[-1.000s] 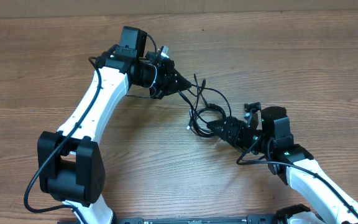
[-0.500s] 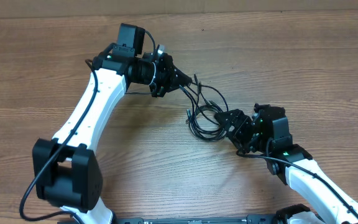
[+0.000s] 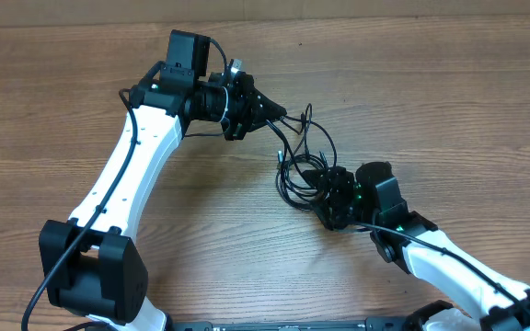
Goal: Untangle cables
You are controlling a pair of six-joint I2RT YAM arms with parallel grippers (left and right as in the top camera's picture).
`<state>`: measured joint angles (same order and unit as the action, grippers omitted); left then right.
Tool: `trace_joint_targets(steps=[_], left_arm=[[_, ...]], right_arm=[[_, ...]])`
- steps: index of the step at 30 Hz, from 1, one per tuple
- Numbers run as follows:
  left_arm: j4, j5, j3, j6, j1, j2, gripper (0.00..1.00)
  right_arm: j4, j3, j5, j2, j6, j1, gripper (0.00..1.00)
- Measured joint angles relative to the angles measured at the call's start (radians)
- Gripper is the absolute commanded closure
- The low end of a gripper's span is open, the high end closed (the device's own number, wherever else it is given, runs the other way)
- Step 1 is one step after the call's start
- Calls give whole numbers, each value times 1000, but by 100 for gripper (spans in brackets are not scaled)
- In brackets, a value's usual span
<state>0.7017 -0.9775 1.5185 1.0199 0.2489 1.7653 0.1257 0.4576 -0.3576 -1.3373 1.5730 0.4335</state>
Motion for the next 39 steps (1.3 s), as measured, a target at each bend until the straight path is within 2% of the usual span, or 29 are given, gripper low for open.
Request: trace_joint_targets(steps=[3,5,6,8,12,14,17,20,29,34,39], left_arm=[[0,0,0,2,0,0,96],[-1,0,0,2,0,0,96],[-1,0,0,2,0,0,96],[-2,0,0,2,0,0,96],[-2,5,0,-3,0,0,96],[-3,13,0,-19,0,0,87],[6,39,0,-72,0,0,50],[24,79,0,-134,-1,0,0],[185,260,1,-210,-30,0,0],[306,328,2,-221,-33,0,1],[447,609,3,-246,-33,-1,0]], right_arm=[[56,0,-4,-40,64,0,34],[77,0,-8,-53,83,0,43],[84,0,-8,-60,89,0,70],[84,0,-3,-71,103,0,96],[112,0,27,-82,63,0,96],[157,0,36,-82,-10,0,96],[149,1,50,-77,-129,0,96],[68,9,56,-53,-216,0,96],[-371,237,157,67,-521,-2,96],[-443,329,274,76,-639,-2,96],[-462,393,378,76,-758,-2,96]])
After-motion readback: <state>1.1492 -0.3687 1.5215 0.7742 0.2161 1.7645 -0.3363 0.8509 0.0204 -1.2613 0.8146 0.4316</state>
